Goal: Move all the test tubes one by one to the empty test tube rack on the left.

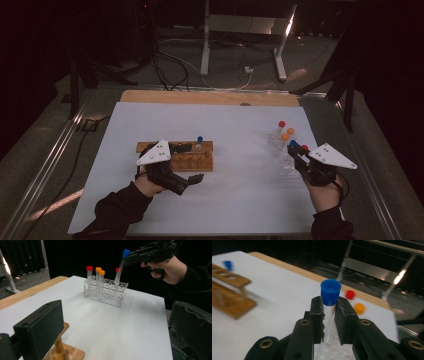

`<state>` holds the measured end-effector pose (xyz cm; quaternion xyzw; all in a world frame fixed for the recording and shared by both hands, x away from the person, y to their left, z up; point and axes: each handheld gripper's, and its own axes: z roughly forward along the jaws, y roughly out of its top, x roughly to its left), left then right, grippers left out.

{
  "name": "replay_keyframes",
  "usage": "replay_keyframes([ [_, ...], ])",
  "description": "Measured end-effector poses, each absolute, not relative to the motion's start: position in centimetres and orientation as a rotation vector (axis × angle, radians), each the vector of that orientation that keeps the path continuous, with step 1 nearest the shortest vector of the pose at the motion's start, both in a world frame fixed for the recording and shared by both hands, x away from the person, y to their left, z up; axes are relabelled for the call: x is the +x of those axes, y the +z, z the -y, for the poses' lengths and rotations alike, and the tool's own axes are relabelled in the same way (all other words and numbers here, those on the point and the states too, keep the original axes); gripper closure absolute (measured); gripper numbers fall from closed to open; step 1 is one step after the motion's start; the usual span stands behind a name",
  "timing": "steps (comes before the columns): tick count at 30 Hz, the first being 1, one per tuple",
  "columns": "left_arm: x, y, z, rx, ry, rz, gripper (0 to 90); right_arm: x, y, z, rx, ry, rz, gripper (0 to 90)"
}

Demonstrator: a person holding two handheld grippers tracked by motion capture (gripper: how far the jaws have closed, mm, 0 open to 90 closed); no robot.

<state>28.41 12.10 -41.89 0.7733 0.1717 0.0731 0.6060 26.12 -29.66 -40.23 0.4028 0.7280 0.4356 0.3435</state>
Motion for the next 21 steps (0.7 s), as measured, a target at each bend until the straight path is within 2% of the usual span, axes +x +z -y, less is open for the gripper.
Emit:
replay_keyframes([
  [21, 28.3, -40.8, -11.0, 1.804, 0.14, -0.362, 1.4, 26.8, -41.8, 23.3, 0.89, 1.294, -2.212, 76.7],
])
